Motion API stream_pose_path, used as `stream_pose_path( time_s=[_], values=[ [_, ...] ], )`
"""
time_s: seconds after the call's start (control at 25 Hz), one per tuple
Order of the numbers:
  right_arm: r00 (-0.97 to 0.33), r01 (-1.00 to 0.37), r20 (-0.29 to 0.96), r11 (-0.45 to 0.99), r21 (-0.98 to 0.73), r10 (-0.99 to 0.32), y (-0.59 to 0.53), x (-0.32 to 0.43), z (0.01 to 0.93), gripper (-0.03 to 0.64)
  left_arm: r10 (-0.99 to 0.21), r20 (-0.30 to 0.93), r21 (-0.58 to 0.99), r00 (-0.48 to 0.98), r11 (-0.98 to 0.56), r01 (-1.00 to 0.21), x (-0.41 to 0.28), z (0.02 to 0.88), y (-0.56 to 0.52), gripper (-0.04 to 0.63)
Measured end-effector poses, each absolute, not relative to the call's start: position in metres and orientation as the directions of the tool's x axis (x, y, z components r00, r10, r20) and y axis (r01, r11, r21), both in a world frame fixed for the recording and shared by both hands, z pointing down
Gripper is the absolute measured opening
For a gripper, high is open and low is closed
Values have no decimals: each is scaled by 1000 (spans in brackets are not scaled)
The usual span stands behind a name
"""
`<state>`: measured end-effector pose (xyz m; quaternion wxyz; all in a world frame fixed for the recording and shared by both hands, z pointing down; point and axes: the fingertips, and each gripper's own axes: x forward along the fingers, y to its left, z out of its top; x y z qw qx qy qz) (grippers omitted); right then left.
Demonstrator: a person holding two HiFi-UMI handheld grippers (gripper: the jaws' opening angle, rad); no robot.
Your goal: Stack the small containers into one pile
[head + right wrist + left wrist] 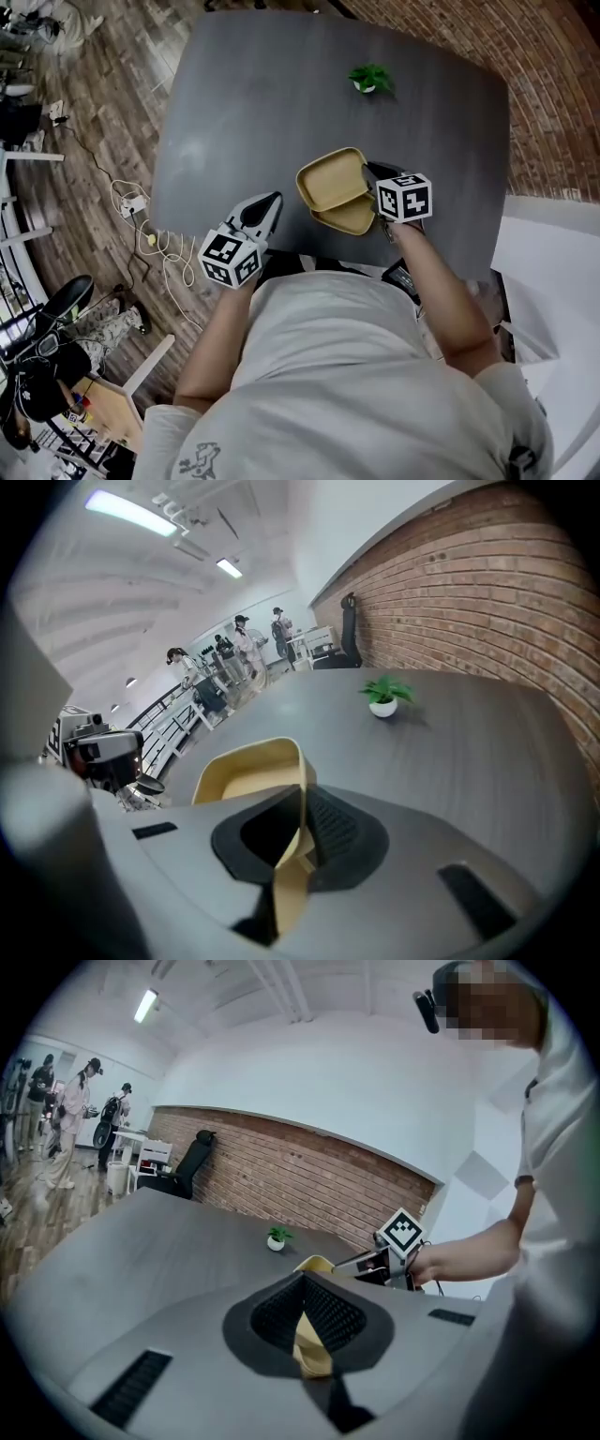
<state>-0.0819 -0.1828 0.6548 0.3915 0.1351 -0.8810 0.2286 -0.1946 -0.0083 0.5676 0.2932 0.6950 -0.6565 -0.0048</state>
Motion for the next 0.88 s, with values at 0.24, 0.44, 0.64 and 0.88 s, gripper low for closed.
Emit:
stream_pose_path(
  time_s=[0.24,0.44,0.64,0.88],
  values=[
    [-669,-456,737,836,-304,-97,-203,-26,650,25,-907,385,386,169,-7,-923,-152,561,-33,11],
    [-678,-483,724,817,-314,-123,-214,9,647,25,-904,380,377,195,-42,-925,-121,555,-48,11],
    [-678,-517,719,794,-320,-152,-224,37,644,25,-900,376,370,222,-74,-926,-103,549,-63,11],
    [-676,-573,711,746,-340,-196,-229,58,639,25,-891,365,358,271,-135,-924,-99,541,-80,11]
  ],
)
